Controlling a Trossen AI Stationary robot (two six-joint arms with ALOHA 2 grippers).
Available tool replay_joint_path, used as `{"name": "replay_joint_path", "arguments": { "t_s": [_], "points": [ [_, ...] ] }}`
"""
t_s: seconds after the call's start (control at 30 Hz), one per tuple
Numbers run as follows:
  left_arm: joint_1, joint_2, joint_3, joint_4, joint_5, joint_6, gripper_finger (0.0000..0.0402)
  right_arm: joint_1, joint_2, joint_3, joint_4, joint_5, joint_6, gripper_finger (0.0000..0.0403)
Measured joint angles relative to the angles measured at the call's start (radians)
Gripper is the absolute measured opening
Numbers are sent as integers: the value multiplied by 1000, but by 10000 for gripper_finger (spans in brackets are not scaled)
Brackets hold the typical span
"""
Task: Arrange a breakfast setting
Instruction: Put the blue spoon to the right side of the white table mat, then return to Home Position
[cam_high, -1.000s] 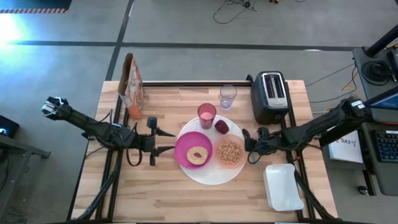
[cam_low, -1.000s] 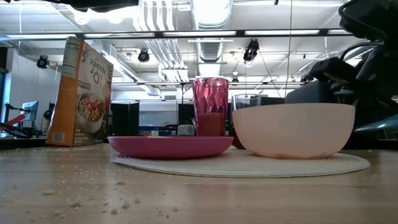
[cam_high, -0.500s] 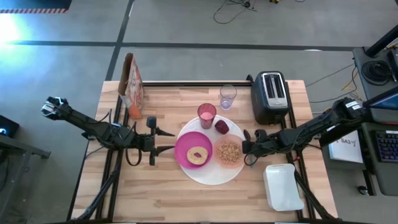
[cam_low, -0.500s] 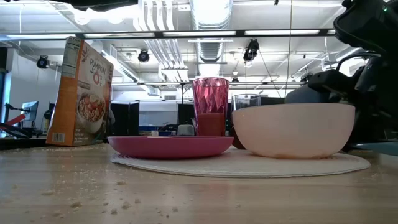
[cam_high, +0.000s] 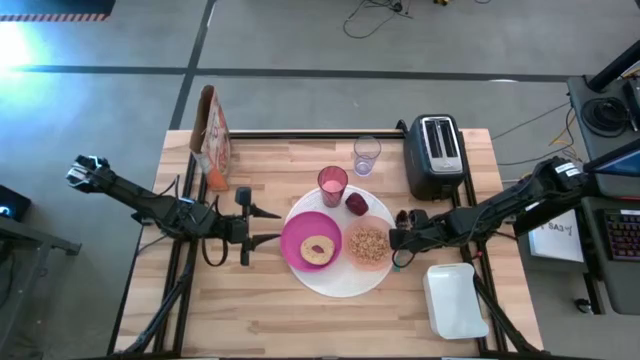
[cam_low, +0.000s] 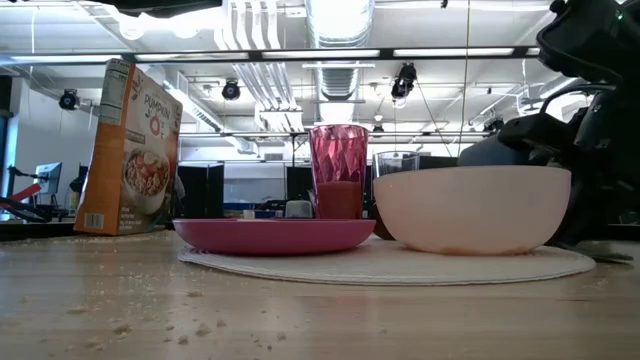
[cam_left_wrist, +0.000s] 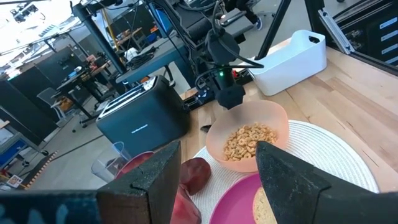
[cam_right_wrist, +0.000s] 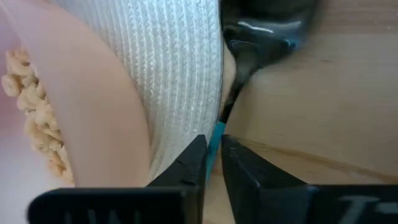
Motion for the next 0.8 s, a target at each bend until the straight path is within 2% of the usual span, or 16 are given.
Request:
{"name": "replay_joint_path", "arguments": {
  "t_s": [0.17, 0.33, 0.53, 0.8],
  "points": [
    [0, 0, 0, 0, -1, -1, 191, 0, -21, 0, -1, -8, -8, 76],
    [0, 0, 0, 0, -2, -4, 191, 0, -80, 0, -16, -88, -28, 99],
    [0, 1, 0, 0, -19, -30, 191, 0, -186, 0, -95, -97, -68, 98],
    [0, 2, 0, 21, -32, -46, 191, -1, -330, 0, -138, -39, -311, 80]
  ]
}}
